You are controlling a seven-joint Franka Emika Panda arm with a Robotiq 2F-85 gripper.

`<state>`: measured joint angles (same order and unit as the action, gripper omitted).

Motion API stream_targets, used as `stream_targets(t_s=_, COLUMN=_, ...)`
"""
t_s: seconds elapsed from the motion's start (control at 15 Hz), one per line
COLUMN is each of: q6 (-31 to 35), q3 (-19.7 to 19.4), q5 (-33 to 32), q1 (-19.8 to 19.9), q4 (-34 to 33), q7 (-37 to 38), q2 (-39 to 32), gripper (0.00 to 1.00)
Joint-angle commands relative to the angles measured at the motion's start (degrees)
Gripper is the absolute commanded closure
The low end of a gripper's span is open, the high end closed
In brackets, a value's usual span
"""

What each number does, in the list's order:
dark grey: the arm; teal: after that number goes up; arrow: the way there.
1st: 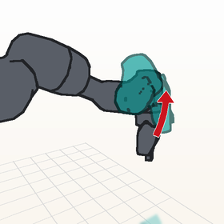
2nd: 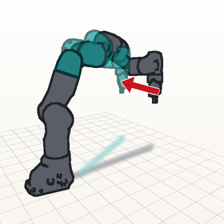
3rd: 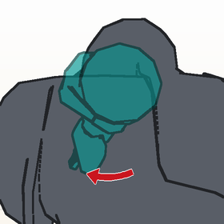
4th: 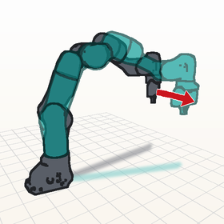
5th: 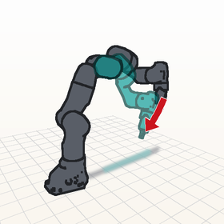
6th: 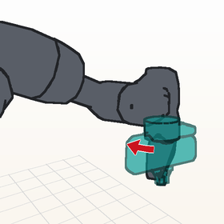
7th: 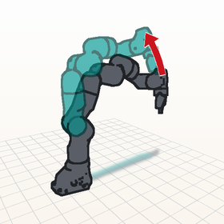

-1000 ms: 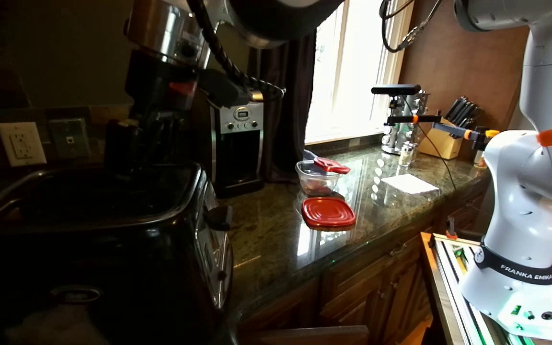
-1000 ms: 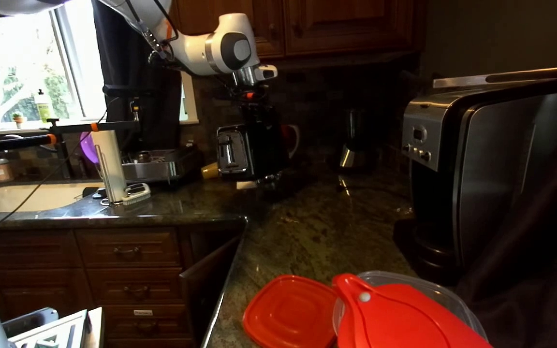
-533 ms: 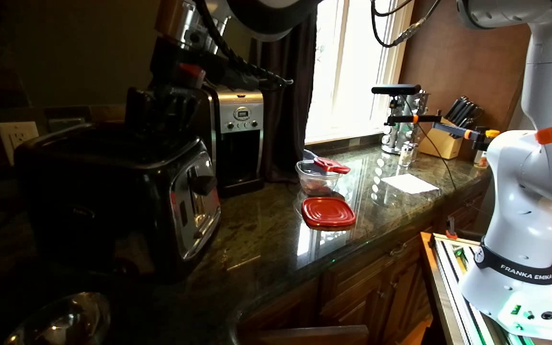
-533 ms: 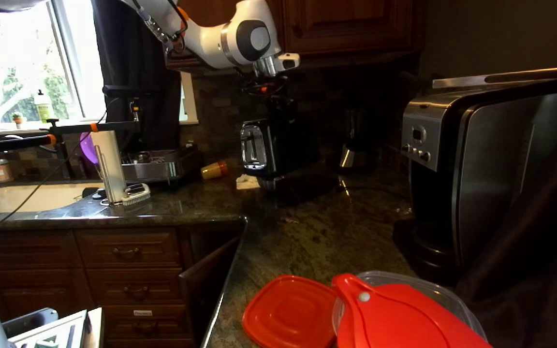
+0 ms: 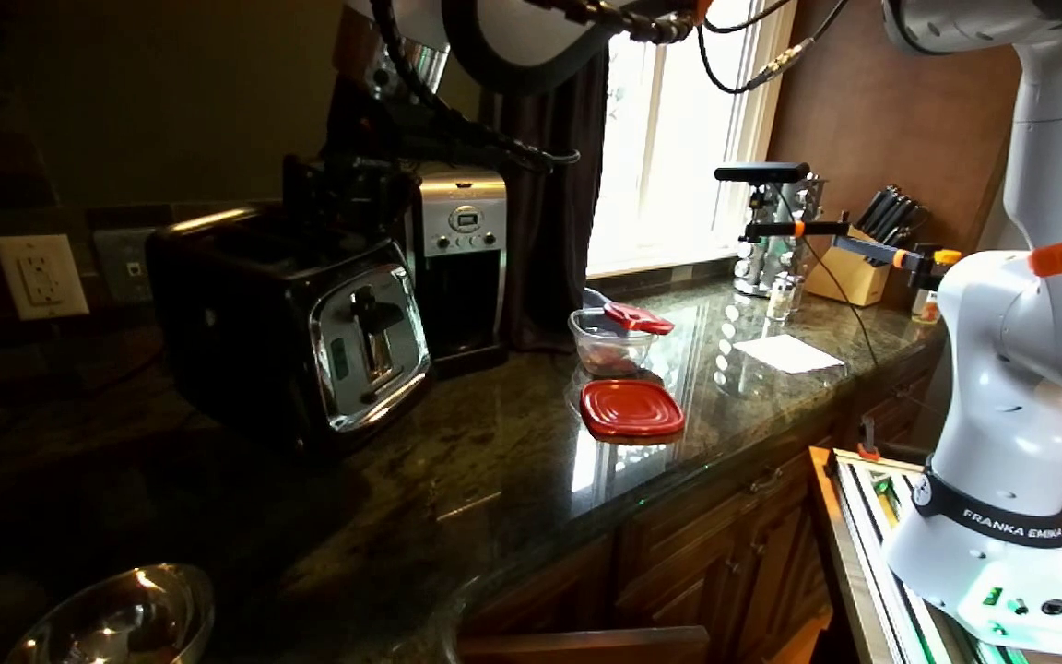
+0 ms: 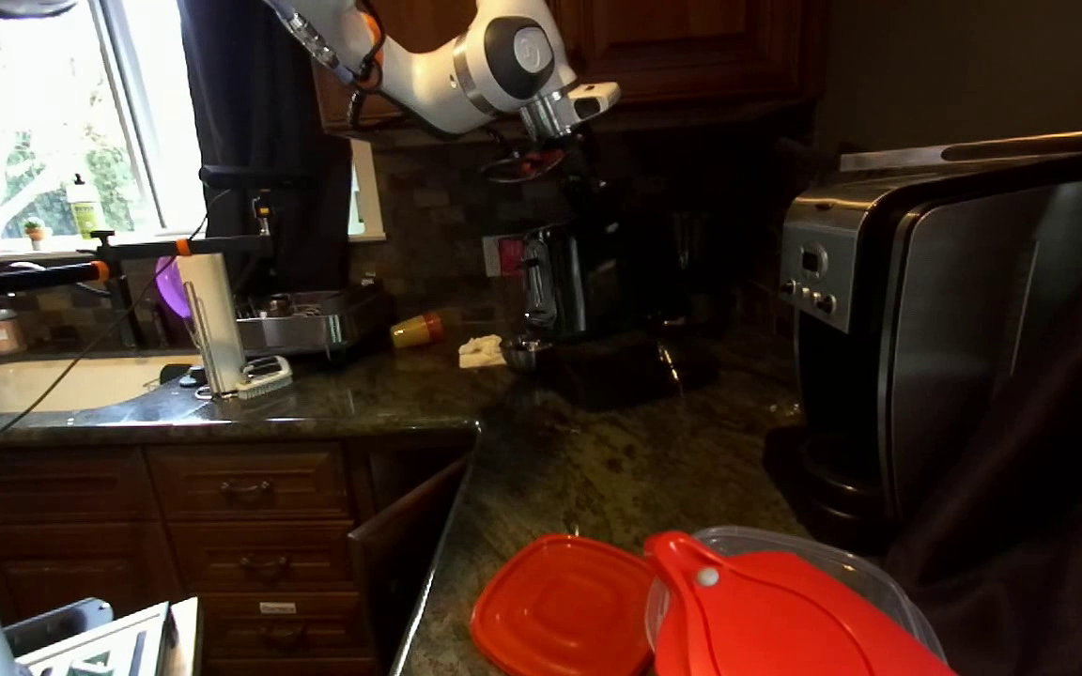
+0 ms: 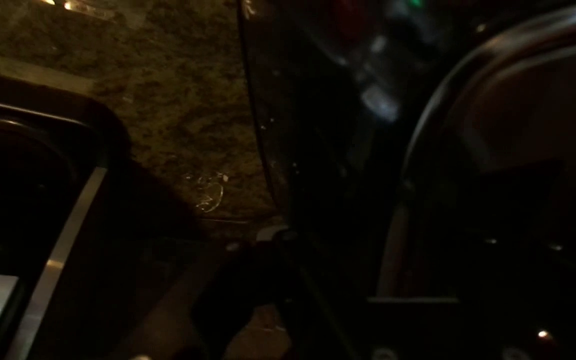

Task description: Move the toaster to the right

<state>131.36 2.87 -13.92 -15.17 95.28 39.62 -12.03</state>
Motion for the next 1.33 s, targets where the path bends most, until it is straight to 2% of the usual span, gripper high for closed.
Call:
stream_targets(t_s=0.0, q6=2.8, q3=-1.05, q5=-0.19, q1=1.26, q4=-1.12, q7=7.8, q2=-0.04, gripper=0.71)
stream_targets(t_s=0.27, q6=7.2, q3=-2.46, q5=-0.27, q1=2.23, q4=0.09, q7=14.48, q2=-2.47, gripper=0.71)
stream_targets(t_s=0.4, q6=12.42, q3=-3.14, q5=-0.52, q1=2.2, q4=1.25, q7=16.64, q2=-3.82, gripper=0.71)
stream_targets(t_s=0.67, q6=22.13, q3=-3.64, q5=1.51, q1=2.71, q4=4.78, q7=14.76, q2=-6.11, gripper=0.71)
stream_targets(t_s=1.13, q6=19.71, q3=-3.67, q5=5.01, q1=2.63, q4=7.17, q7=13.33, q2=-7.25, gripper=0.71)
stream_targets(t_s=1.2, q6=19.4, q3=-3.35, q5=5.79, q1=2.78, q4=7.15, q7=12.81, q2=-7.47, gripper=0.21)
stream_targets(t_s=1.27, q6=19.15, q3=-3.51, q5=6.01, q1=2.58, q4=6.82, q7=13.09, q2=-7.6, gripper=0.2)
